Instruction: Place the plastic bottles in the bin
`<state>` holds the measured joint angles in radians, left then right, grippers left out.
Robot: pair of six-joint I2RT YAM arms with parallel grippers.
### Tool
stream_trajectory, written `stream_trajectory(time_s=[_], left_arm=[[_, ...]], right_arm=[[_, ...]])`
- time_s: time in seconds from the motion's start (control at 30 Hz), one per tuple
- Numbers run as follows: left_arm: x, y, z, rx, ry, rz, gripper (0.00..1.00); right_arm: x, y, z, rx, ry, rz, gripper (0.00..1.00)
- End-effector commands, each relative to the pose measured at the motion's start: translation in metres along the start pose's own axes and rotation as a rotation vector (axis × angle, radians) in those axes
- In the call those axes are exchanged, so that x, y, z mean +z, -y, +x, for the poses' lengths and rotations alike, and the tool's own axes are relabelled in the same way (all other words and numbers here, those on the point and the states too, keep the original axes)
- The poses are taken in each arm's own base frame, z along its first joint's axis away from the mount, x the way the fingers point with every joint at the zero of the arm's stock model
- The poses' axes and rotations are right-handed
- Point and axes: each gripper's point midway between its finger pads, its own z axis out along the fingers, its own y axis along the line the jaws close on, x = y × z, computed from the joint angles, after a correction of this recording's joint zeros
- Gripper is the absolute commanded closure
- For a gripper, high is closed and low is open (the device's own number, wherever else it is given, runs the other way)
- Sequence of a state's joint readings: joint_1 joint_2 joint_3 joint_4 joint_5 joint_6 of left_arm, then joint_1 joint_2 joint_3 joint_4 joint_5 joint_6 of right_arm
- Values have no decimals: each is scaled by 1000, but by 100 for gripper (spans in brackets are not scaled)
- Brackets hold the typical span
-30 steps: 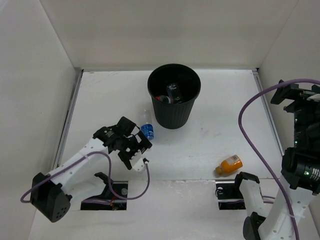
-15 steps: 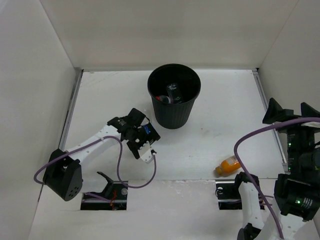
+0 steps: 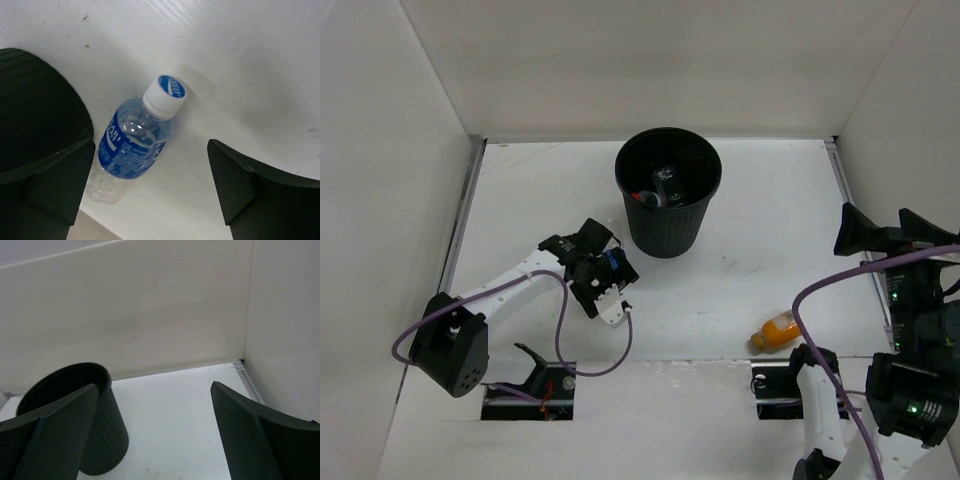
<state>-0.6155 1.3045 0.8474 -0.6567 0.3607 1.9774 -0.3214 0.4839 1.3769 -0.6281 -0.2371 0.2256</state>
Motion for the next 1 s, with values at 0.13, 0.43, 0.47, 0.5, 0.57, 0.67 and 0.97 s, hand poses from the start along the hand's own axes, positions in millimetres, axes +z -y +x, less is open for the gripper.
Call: stream_trajectory(time_s=[0.13, 0.43, 0.47, 0.5, 0.57, 0.67, 0.97], left_arm=[[21, -49, -10, 889, 19, 5, 2], [53, -88, 25, 900, -44, -23, 3], [55, -89, 27, 897, -46, -23, 4], [56, -89, 29, 892, -51, -17, 5], [57, -87, 29, 885, -49, -5, 7], [57, -84, 26, 864, -47, 7, 21], [46, -74, 14, 666, -137, 83, 78]], right_arm=[[-23, -32, -32, 56, 109, -106, 0], [-32, -50, -39, 96, 110, -159, 0], [-33, -52, -42, 98, 114, -162, 0], [-34, -53, -44, 96, 118, -164, 0], [-36, -54, -49, 92, 126, -162, 0], [-38, -55, -57, 81, 146, -160, 0], [-31, -53, -64, 80, 166, -159, 0]])
